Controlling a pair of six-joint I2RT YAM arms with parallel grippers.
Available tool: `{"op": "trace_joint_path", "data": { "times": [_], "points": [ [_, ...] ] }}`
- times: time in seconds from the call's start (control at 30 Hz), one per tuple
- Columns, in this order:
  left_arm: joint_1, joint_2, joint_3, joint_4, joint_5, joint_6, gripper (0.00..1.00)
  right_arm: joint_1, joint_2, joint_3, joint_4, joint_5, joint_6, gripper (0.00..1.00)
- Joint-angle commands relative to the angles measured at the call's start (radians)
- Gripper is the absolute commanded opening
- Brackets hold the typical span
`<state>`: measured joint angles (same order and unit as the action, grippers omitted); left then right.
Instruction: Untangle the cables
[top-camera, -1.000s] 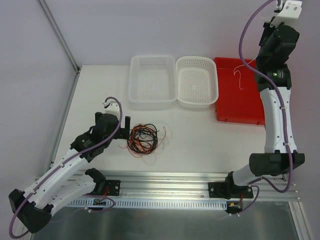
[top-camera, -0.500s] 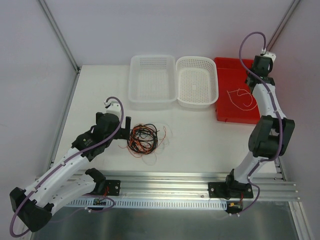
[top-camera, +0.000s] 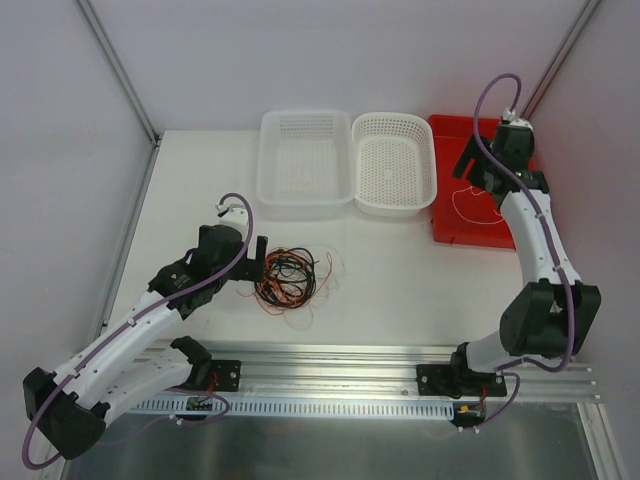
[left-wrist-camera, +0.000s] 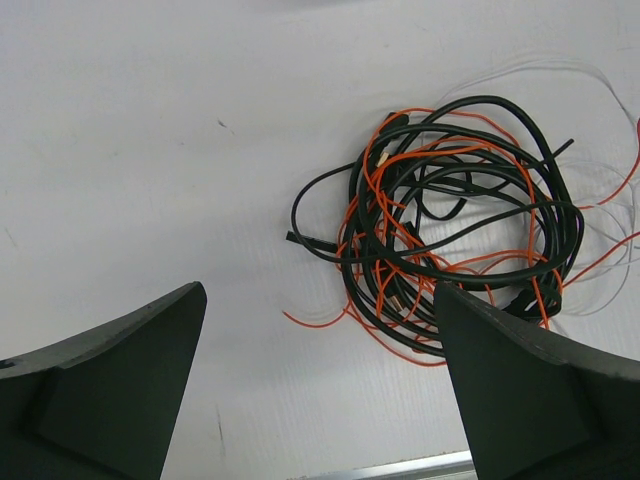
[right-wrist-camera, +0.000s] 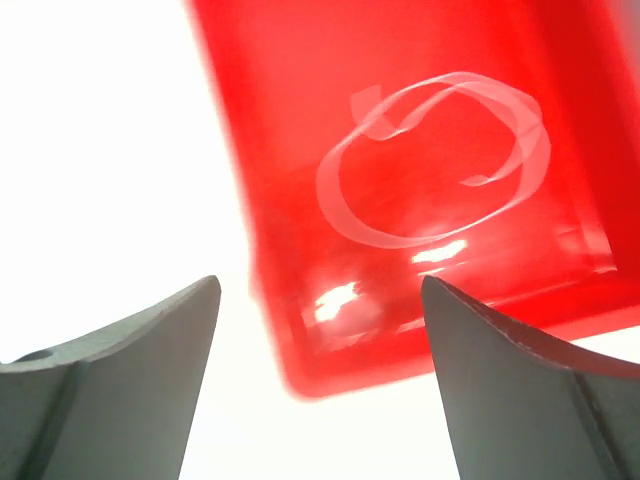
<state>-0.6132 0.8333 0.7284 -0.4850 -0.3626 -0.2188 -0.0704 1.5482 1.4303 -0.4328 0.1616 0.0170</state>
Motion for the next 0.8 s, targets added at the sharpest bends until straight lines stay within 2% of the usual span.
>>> {"op": "trace_joint_path", "data": {
  "times": [0.0, 0.2, 0.37, 0.4, 0.6, 0.77],
  "points": [
    [0.010, 0.013, 0.016, -0.001, 0.043, 0.001, 0.99, 0.105, -0.123, -0.082, -0.043, -0.140, 0.024, 0.85],
    [0.012, 0.058, 0.026, -0.001, 0.094, -0.013, 0.99, 0.342, -0.263, -0.324, 0.002, -0.209, 0.109, 0.79],
    [0.012, 0.119, 0.040, 0.000, 0.143, -0.028, 0.99, 0.574, -0.310, -0.490, 0.121, -0.168, 0.325, 0.74],
    [0.012, 0.131, 0.045, -0.001, 0.154, -0.030, 0.99, 0.605, -0.306, -0.502, 0.130, -0.093, 0.363, 0.74],
    [0.012, 0.242, 0.068, 0.000, 0.231, -0.047, 0.99, 0.767, -0.226, -0.525, 0.170, 0.061, 0.569, 0.72],
    [0.012, 0.325, 0.083, 0.002, 0.246, -0.063, 0.99, 0.830, -0.152, -0.522, 0.204, 0.098, 0.646, 0.69]
  ]
}}
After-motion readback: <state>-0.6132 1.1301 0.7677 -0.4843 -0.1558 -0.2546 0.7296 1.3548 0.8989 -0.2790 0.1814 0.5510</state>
